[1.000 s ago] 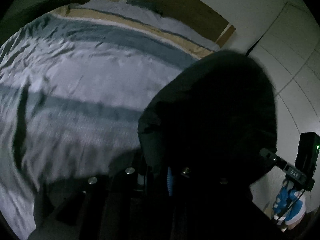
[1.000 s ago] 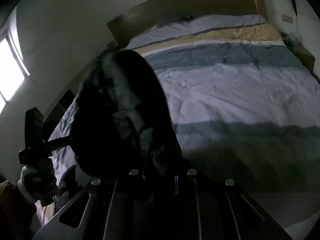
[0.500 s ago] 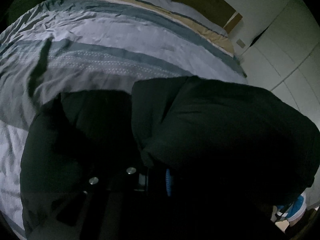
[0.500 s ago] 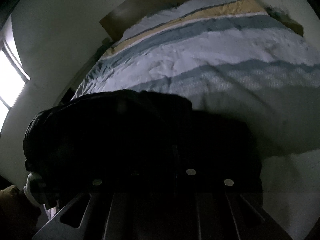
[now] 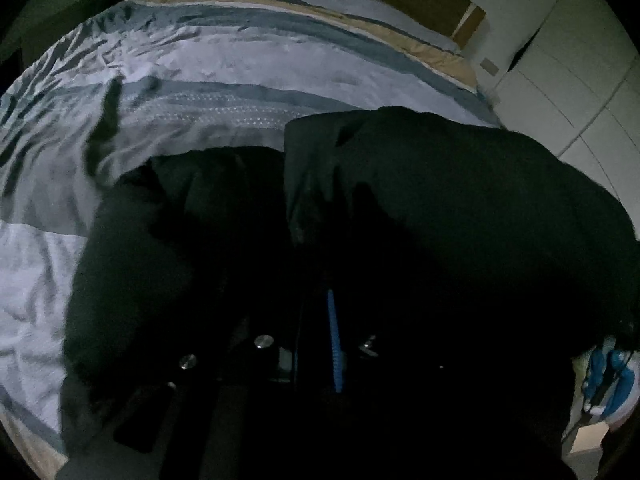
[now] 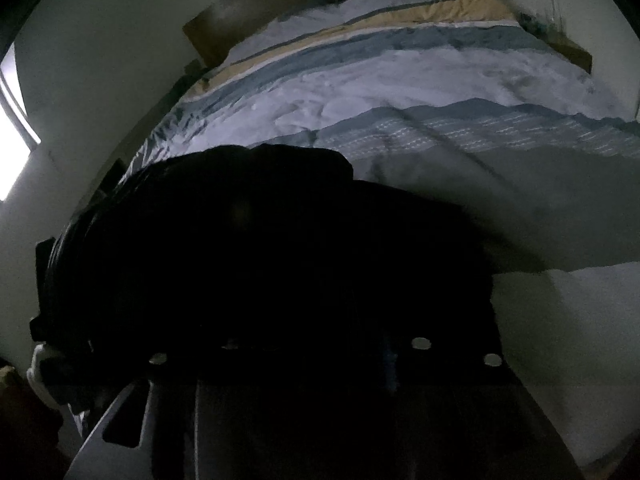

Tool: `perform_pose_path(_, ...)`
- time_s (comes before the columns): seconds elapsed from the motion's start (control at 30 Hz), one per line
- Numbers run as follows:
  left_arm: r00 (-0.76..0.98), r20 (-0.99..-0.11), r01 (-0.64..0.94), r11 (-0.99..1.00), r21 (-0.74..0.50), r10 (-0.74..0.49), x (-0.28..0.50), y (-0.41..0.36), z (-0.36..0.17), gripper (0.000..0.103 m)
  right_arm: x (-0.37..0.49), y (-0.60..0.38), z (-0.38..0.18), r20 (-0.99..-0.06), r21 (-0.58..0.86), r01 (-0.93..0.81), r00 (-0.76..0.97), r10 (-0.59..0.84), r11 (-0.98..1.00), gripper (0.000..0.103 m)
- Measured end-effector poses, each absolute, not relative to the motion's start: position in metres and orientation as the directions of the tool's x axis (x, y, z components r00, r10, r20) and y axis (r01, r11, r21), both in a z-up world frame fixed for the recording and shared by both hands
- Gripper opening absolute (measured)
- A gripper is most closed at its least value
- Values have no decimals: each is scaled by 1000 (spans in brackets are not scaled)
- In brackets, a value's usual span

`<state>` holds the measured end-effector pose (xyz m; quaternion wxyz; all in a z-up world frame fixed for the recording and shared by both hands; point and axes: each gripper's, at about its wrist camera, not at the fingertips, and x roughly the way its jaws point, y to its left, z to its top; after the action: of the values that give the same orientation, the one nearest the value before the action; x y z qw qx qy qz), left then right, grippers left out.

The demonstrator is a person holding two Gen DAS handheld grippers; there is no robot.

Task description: Fold large clothes

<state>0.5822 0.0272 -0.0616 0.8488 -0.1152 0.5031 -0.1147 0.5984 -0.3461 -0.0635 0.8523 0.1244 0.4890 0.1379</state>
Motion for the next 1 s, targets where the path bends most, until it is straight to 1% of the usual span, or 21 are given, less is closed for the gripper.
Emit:
perform_pose_path(0.1, 465, -834, 84, 953, -290, -295, 572, 38, -48, 11, 591, -352, -53, -818, 310, -116, 473, 327, 944, 52)
perform_pose_path(0.17, 473, -829, 70, 951, -303, -299, 568, 49, -34, 11, 587, -359, -43, -831, 282, -111, 469, 300, 953, 53)
perform_pose_path(0.33, 531, -791, 63, 944, -323, -305, 581, 67, 10, 12, 597, -377, -13, -809, 277, -82, 517, 278, 957, 54)
perform_pose_path(0.37, 536, -784, 69, 942, -328, -312, 588, 65, 19, 14, 603, -378, -6, -803, 279, -81, 527, 279, 957, 55)
perform_pose_path(0.4, 542, -778, 75, 941, -331, -317, 597, 62, 27, 17, 609, -377, -1, -798, 280, -82, 534, 279, 957, 56)
perform_pose_path(0.47, 553, -770, 85, 941, -327, -318, 610, 52, 36, 46, 626, -371, 7, -789, 278, -93, 546, 282, 956, 57)
perform_pose_path(0.5, 560, -765, 93, 941, -324, -319, 617, 45, 40, 48, 634, -364, 10, -786, 276, -104, 548, 287, 955, 57)
perform_pose_path(0.63, 553, -750, 148, 929, -340, -363, 650, 7, 44, 48, 660, -338, 9, -780, 274, -161, 540, 317, 948, 58)
perform_pose_path(0.8, 497, -761, 255, 908, -331, -417, 674, -49, 36, 48, 684, -292, 3, -774, 270, -251, 517, 365, 929, 60)
perform_pose_path(0.87, 467, -785, 282, 910, -303, -406, 676, -64, 23, 48, 687, -271, -8, -791, 247, -292, 489, 367, 924, 62)
perform_pose_path(1.0, 423, -820, 274, 917, -289, -385, 659, -65, -5, 48, 679, -263, -27, -815, 250, -299, 449, 367, 921, 62)
